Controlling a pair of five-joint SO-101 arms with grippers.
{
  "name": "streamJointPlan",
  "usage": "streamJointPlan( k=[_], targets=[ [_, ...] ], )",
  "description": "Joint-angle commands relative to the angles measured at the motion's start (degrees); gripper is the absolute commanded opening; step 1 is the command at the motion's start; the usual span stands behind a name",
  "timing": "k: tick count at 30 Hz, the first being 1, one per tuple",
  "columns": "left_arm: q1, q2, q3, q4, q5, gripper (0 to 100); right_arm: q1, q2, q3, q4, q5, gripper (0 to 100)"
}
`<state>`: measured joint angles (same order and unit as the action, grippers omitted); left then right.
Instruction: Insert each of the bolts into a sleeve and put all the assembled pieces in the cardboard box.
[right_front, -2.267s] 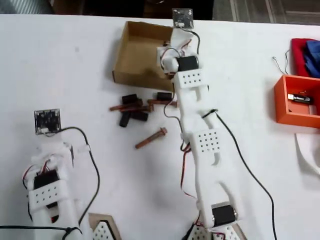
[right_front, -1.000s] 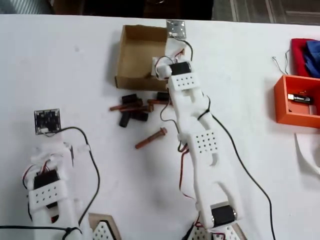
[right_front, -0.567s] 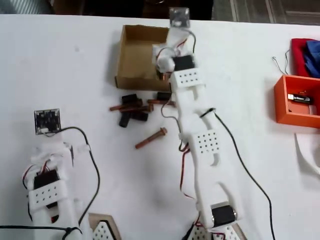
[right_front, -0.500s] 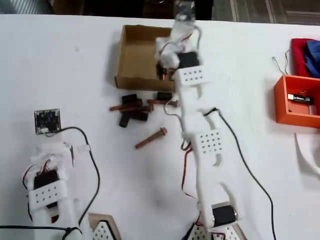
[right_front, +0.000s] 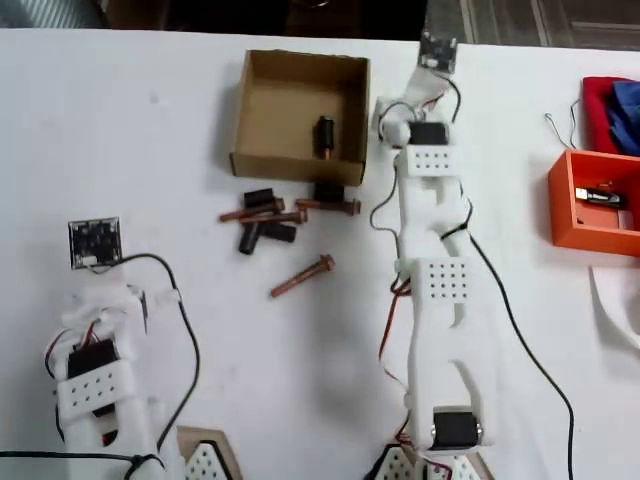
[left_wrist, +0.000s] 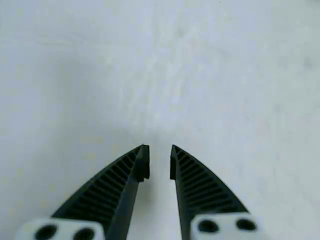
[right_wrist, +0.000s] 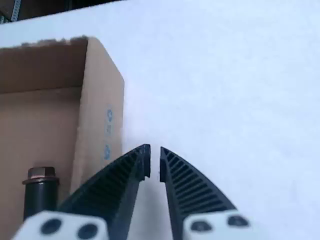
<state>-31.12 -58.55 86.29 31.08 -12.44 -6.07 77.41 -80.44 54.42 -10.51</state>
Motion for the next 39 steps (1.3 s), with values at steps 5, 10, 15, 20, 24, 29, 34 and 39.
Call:
streamJointPlan(
  k=[5, 10, 15, 20, 24, 29, 34, 39],
  targets=[
    [0.53, -0.26, -0.31, -1.14, -0.62, 10, -4.35, 1.27, -0.35, -3.74, 3.52, 2.1],
    [0.53, -0.26, -0.22, -1.14, -0.62, 10, -4.79, 1.10, -0.35, -4.44, 3.52, 2.1],
    [0.53, -0.26, -0.22, -1.14, -0.62, 10, -4.97, 1.19, -0.35, -5.67, 3.52, 2.1],
    [0.53, -0.26, -0.22, -1.14, -0.62, 10, -5.23, 1.01, -0.35, -5.58, 3.52, 2.1],
    [0.53, -0.26, -0.22, -1.05, -0.62, 10, -5.05, 0.92, -0.35, -5.58, 3.52, 2.1],
    [0.53, -0.26, -0.22, -1.05, -0.62, 10, -3.47, 0.40, -1.49, -5.41, 3.52, 2.1],
    [0.53, -0.26, -0.22, -1.05, -0.62, 10, -1.27, -3.47, -7.03, -3.38, 3.52, 2.1],
    [0.53, -0.26, -0.22, -1.14, -0.62, 10, -3.65, -8.40, -10.73, 2.77, 3.52, 2.1]
  ],
)
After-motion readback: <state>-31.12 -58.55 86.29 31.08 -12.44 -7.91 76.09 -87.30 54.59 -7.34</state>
